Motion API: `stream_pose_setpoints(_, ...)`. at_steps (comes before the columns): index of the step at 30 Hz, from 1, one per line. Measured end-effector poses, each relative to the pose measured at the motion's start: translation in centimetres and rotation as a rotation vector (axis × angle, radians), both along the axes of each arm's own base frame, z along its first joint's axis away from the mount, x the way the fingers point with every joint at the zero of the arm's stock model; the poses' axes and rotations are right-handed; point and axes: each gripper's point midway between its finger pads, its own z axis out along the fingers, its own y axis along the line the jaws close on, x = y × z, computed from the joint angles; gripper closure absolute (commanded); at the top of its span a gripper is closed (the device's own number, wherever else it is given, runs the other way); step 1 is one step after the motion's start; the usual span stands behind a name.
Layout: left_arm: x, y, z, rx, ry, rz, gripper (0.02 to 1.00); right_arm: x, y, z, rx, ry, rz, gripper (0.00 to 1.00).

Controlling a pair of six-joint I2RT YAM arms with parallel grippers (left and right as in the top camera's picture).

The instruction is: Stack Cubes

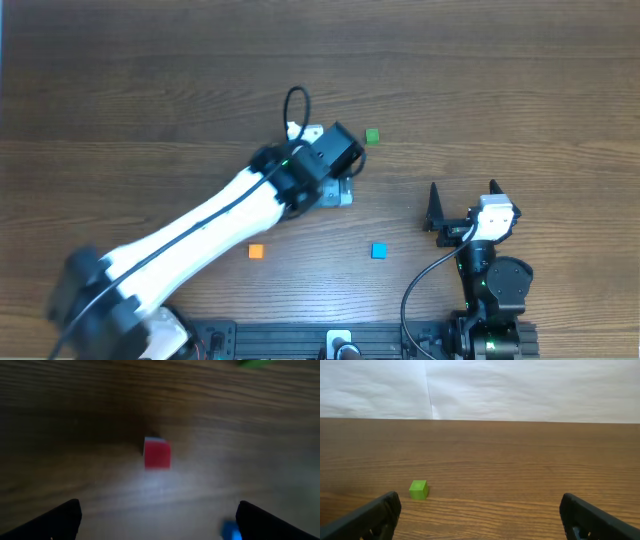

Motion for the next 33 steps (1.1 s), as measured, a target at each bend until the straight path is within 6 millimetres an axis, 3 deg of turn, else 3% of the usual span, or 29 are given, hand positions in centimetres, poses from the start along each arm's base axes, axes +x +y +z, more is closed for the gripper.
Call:
stream_pose_setpoints(3,-1.7,0.3,2.0,-0.025,-0.032,-0.027,0.045,0.0,0.0,0.0,0.000,0.000,0.000,0.009)
stream_pose_setpoints(6,-3.5,1.7,1.6,-0.024,-0.028,-0.018,0.045,0.0,0.0,0.0,0.000,0.000,0.000,0.007)
stream_pose_setpoints(12,-7.0,6.3,-3.1,0.053,0.043,0.025,0.073,0.0,0.0,0.0,0.000,0.000,0.000,0.007)
stream_pose_setpoints(17,-9.0,8.6,-6.5,0.089,0.091,0.041,0.102,0.0,0.0,0.0,0.000,0.000,0.000,0.009)
stream_pose_setpoints(25,-9.8,9.8,-9.6,0.055,0.119,0.076,0.123,0.0,0.0,0.0,0.000,0.000,0.000,0.009)
stream_pose_setpoints(33,-10.1,10.0,-10.2,0.054,0.129,0.075,0.174,0.0,0.0,0.0,0.000,0.000,0.000,0.007)
